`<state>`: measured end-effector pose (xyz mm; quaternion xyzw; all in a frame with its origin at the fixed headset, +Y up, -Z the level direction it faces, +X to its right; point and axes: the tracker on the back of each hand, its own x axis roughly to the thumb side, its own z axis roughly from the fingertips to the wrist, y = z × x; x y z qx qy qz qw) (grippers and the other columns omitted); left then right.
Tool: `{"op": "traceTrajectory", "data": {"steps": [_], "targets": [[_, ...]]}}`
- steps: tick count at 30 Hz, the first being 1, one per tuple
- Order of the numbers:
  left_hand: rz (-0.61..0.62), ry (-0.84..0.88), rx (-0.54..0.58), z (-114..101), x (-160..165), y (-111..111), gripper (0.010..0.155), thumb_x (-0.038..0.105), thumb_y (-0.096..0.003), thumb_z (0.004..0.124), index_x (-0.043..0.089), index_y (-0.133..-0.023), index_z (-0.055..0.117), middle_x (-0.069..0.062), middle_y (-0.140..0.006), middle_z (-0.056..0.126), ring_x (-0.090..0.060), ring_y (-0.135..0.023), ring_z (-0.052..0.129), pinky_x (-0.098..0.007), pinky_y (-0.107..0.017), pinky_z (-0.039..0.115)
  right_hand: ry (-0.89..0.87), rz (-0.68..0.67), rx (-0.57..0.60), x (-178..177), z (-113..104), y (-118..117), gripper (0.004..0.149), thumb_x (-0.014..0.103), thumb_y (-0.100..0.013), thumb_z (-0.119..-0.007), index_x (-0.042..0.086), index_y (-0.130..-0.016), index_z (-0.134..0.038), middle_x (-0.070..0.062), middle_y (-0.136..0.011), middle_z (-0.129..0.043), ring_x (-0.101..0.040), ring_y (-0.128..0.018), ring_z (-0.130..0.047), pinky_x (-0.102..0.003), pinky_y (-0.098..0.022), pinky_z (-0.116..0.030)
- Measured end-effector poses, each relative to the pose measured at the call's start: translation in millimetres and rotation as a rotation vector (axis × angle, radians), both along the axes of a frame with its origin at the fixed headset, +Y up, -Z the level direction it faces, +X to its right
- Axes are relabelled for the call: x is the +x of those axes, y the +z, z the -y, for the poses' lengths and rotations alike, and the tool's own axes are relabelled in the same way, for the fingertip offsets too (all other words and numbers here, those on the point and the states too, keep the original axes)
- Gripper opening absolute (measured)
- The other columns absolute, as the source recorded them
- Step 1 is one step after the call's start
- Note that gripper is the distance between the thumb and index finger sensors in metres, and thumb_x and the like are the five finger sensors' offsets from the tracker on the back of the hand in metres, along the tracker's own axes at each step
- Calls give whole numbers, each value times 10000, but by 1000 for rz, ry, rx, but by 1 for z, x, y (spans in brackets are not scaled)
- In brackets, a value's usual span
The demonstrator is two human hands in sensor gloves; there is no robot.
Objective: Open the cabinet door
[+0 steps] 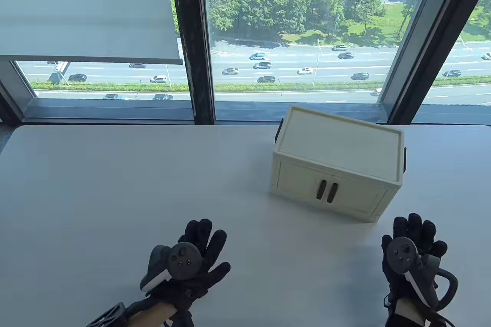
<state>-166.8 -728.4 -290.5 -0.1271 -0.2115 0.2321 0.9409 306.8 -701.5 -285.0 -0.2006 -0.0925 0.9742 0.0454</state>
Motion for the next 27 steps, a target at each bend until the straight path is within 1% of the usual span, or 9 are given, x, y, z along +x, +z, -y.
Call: {"op": "traceTrajectory", "data": {"steps": [11, 17, 22, 25, 27], "targets": [[-1, -5, -7, 0, 1, 0, 754, 669, -532, 480, 336, -1118, 143, 139, -1031, -227, -173, -968, -261, -526, -758, 15, -13, -2, 5, 1, 0, 0, 606, 515, -525, -410, 305, -1075, -268, -2, -1103, -108, -268, -953, -5, -544, -655, -210], [6, -3, -22, 0, 9, -3, 754, 670, -534, 478, 335, -1120, 142, 138, -1033, -228, -174, -969, -263, -527, -756, 11, -21, -2, 12, 3, -1, 0, 605, 514, -526, -412, 303, -1076, -273, -4, -1105, -112, -269, -955, -9, -547, -655, -213], [13, 5, -28, -7, 26, -14, 751, 660, -541, 490, 323, -1126, 161, 127, -1044, -215, -180, -975, -254, -528, -758, 17, -35, -3, 18, 5, -2, 0, 604, 514, -526, -415, 303, -1077, -285, -4, -1106, -117, -271, -956, -11, -554, -656, -220], [-3, 18, -13, -15, 39, -25, 752, 653, -544, 505, 304, -1132, 191, 111, -1061, -193, -197, -990, -230, -532, -764, 34, -36, -9, 11, 3, -1, -1, 605, 514, -526, -416, 302, -1078, -288, -4, -1106, -117, -270, -956, -11, -557, -657, -222], [-9, 36, -4, -23, 54, -38, 754, 651, -543, 513, 297, -1134, 206, 98, -1073, -177, -209, -1000, -212, -534, -769, 58, -36, -17, 7, 1, -1, -2, 605, 514, -526, -417, 302, -1078, -287, -3, -1106, -116, -270, -955, -9, -557, -657, -222]]}}
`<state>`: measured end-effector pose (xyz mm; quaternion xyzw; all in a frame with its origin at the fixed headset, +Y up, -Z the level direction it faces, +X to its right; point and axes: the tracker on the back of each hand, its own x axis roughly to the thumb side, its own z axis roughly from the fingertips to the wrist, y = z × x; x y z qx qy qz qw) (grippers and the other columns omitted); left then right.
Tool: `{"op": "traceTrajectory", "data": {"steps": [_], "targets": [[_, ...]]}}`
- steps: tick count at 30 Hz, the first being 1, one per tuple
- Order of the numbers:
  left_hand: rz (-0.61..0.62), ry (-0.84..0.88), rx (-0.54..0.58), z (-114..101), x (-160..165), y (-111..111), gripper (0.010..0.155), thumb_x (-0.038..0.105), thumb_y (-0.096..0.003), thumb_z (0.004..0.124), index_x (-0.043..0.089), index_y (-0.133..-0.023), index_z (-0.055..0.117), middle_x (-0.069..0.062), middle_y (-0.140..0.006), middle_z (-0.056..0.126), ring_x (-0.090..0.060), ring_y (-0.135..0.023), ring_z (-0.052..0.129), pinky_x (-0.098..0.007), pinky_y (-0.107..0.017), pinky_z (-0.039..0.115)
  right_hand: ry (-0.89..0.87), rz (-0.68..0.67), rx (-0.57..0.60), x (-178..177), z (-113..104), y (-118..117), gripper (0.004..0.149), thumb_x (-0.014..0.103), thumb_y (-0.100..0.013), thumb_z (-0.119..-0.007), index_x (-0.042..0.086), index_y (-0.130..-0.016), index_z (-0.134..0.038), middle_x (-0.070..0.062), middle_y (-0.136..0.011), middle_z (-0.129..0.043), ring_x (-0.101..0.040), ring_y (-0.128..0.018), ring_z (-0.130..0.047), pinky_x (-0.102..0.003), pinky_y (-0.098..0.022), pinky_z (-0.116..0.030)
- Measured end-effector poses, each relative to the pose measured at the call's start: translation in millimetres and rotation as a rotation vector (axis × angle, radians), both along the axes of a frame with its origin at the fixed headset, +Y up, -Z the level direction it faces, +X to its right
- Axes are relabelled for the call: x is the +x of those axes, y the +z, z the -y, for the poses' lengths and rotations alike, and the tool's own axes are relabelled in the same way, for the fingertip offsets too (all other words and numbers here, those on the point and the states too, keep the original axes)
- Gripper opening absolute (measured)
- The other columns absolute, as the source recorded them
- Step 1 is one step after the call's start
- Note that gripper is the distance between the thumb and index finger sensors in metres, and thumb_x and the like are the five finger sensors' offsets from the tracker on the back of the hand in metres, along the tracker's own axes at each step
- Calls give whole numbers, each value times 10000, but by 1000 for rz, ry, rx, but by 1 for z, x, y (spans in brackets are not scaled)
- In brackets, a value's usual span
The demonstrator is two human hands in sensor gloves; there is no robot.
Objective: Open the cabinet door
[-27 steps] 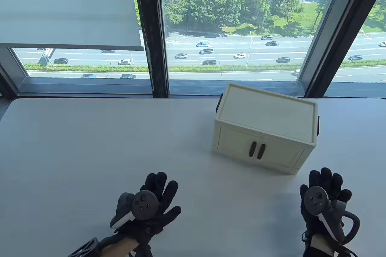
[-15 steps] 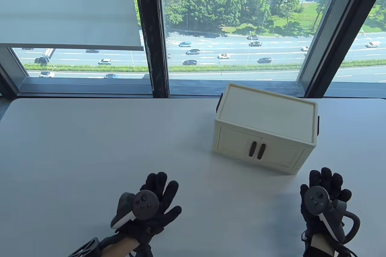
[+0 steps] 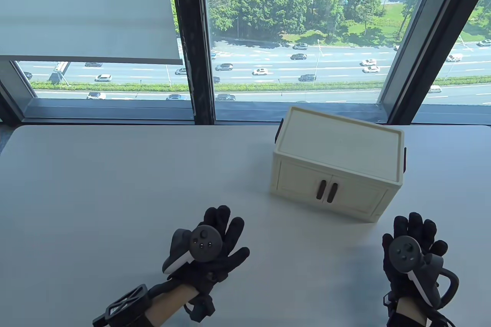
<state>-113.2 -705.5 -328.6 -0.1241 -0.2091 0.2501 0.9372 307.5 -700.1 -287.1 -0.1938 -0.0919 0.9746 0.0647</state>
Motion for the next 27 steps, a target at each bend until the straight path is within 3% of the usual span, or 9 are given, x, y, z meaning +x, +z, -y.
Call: {"op": "traceTrajectory", "data": {"steps": [6, 14, 20, 27], "targets": [[-41, 60, -41, -15, 48, -36, 760, 649, -543, 531, 265, -1135, 248, 37, -1133, -89, -267, -1049, -107, -540, -786, 117, -8, -19, -6, -1, 0, -2, 605, 514, -527, -423, 302, -1079, -295, -4, -1108, -120, -270, -957, -11, -560, -658, -222], [-165, 158, -52, -30, 120, -82, 715, 635, -537, 578, 217, -1107, 469, -75, -1154, 281, -338, -1049, 351, -515, -782, 343, -40, -37, 6, -1, 0, -3, 607, 512, -528, -431, 296, -1081, -303, -8, -1109, -125, -272, -959, -16, -562, -658, -227], [-328, 142, -38, -31, 161, -105, 616, 605, -531, 629, 216, -1003, 710, -64, -977, 633, -287, -829, 666, -470, -662, 549, -90, -34, 32, 4, -2, -2, 606, 510, -530, -437, 293, -1082, -315, -11, -1111, -133, -275, -960, -21, -563, -657, -230], [-443, 127, -45, -18, 185, -114, 590, 603, -521, 651, 182, -892, 835, -41, -798, 794, -250, -654, 784, -448, -545, 646, -120, -40, 44, 5, -4, -2, 606, 509, -532, -444, 289, -1084, -326, -17, -1112, -140, -280, -961, -27, -565, -655, -236]]}}
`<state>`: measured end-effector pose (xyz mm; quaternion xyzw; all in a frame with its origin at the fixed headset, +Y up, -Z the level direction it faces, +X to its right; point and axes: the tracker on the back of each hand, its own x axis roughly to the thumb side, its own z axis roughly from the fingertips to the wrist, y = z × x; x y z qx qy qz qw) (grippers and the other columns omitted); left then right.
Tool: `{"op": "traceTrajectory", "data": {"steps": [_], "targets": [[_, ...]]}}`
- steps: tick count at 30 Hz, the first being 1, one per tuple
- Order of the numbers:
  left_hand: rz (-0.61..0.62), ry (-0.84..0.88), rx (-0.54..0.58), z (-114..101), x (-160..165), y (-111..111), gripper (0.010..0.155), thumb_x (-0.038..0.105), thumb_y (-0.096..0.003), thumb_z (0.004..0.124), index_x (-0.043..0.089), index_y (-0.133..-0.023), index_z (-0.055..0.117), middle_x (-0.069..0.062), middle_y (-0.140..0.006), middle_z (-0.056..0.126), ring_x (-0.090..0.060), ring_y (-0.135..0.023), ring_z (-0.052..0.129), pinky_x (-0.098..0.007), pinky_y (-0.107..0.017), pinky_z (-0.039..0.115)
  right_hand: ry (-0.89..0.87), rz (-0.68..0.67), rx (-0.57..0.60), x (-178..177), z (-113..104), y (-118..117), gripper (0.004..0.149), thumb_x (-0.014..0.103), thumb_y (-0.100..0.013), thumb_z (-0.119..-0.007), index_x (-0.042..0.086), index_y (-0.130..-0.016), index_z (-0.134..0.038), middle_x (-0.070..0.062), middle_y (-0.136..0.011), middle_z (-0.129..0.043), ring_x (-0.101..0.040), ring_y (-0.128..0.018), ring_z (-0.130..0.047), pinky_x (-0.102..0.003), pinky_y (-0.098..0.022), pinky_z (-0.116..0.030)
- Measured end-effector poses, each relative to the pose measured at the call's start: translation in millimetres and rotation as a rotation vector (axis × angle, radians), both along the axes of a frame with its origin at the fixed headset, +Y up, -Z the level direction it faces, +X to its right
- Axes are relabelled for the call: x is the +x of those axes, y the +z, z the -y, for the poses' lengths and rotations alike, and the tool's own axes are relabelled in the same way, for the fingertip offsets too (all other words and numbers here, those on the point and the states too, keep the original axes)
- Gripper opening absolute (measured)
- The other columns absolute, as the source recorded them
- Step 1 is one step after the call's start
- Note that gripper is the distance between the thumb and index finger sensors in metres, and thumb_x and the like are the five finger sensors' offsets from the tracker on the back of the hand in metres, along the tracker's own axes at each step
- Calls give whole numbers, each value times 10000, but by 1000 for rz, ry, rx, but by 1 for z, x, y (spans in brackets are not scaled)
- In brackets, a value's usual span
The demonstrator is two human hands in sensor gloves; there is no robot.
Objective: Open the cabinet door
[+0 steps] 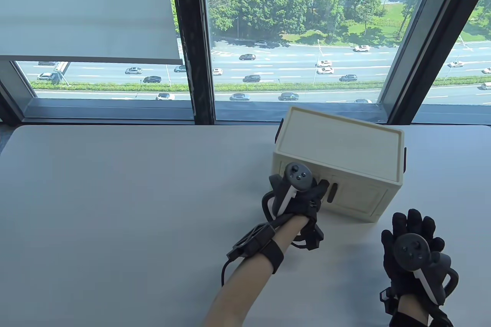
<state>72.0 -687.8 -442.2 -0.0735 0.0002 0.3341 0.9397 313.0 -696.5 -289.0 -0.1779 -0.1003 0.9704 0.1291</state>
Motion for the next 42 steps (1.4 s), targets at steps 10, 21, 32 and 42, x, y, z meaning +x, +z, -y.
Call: {"op": "traceTrajectory", "data": {"steps": [10, 21, 32, 42], "targets": [[-130, 8, -71, 12, 14, -3, 565, 574, -532, 650, 151, -828, 881, -46, -745, 832, -253, -606, 809, -451, -513, 662, 11, -33, -19, -9, 1, -3, 609, 510, -532, -447, 284, -1085, -325, -18, -1111, -137, -284, -961, -26, -570, -657, -239], [-25, 59, -75, 19, -4, 7, 574, 576, -519, 652, 163, -857, 865, -39, -781, 814, -258, -636, 796, -453, -533, 648, -5, -41, -14, -9, 0, -3, 607, 506, -534, -451, 283, -1085, -326, -20, -1110, -136, -285, -960, -26, -569, -656, -238], [117, 141, -25, 32, -62, 37, 576, 588, -523, 627, 192, -888, 831, -71, -861, 750, -281, -702, 754, -468, -568, 613, 0, -41, -19, -10, 0, -2, 608, 505, -533, -451, 282, -1084, -327, -20, -1110, -136, -285, -959, -26, -570, -656, -239], [116, 176, 24, 38, -131, 45, 575, 577, -525, 619, 198, -899, 835, -81, -880, 736, -290, -716, 744, -468, -573, 605, 1, -40, -29, -11, -1, -2, 608, 504, -533, -452, 281, -1084, -327, -22, -1109, -135, -288, -959, -27, -570, -655, -240]]}}
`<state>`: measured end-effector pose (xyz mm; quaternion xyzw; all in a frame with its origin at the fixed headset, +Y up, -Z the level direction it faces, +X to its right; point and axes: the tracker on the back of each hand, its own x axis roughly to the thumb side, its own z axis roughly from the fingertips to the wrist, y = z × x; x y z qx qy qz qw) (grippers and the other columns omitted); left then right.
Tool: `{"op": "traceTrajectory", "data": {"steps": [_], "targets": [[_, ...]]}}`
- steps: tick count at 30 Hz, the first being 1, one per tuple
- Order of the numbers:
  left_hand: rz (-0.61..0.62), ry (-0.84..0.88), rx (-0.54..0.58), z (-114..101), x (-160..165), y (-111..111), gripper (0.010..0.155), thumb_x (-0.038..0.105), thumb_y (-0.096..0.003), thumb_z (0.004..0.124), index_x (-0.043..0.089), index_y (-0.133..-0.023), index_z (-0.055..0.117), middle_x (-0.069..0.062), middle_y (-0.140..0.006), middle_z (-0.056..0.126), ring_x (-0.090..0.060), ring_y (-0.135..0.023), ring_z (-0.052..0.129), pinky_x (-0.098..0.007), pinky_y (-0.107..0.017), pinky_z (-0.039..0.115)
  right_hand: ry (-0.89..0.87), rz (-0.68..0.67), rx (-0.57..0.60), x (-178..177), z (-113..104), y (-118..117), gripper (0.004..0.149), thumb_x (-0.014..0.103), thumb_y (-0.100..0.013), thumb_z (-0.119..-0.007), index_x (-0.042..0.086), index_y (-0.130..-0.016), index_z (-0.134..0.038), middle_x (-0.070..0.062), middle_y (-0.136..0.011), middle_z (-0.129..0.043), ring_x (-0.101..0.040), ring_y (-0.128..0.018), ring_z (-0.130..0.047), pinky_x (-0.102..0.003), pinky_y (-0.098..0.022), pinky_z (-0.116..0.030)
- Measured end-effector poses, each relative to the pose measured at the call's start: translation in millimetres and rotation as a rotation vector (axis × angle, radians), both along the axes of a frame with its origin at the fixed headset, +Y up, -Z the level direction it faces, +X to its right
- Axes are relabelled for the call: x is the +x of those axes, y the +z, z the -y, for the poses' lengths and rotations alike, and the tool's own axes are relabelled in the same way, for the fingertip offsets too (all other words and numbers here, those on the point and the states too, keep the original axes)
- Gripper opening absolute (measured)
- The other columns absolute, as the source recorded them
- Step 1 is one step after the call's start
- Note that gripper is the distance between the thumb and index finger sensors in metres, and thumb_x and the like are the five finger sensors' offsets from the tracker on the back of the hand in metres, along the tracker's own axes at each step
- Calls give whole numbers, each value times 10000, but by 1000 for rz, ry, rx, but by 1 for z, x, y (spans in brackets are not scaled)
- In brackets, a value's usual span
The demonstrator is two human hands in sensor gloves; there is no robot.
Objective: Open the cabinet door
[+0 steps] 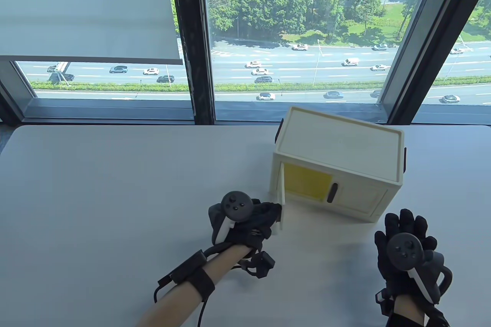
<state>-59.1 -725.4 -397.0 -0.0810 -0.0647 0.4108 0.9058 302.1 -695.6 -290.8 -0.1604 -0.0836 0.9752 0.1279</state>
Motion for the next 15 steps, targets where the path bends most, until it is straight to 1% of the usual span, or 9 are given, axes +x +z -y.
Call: {"op": "traceTrajectory", "data": {"steps": [6, 11, 15], "targets": [[-10, -30, 22, -4, -9, -1, 560, 559, -532, 618, 194, -893, 841, -83, -881, 735, -293, -717, 742, -469, -573, 603, 3, 2, -5, 0, 0, 0, 607, 504, -533, -453, 281, -1084, -328, -22, -1109, -136, -287, -960, -27, -570, -655, -240], [-22, -32, 25, -4, -15, -1, 562, 559, -534, 621, 196, -909, 830, -86, -889, 731, -295, -721, 739, -471, -575, 601, 4, -1, -9, -1, 0, 0, 607, 504, -533, -453, 282, -1084, -329, -21, -1109, -137, -289, -960, -28, -570, -656, -240], [-21, -17, 35, -5, -24, 1, 572, 561, -531, 630, 196, -936, 805, -101, -941, 709, -314, -757, 732, -472, -581, 596, 5, -6, -15, -2, 0, -1, 607, 504, -533, -454, 282, -1084, -331, -21, -1110, -139, -286, -961, -30, -569, -656, -241]]}}
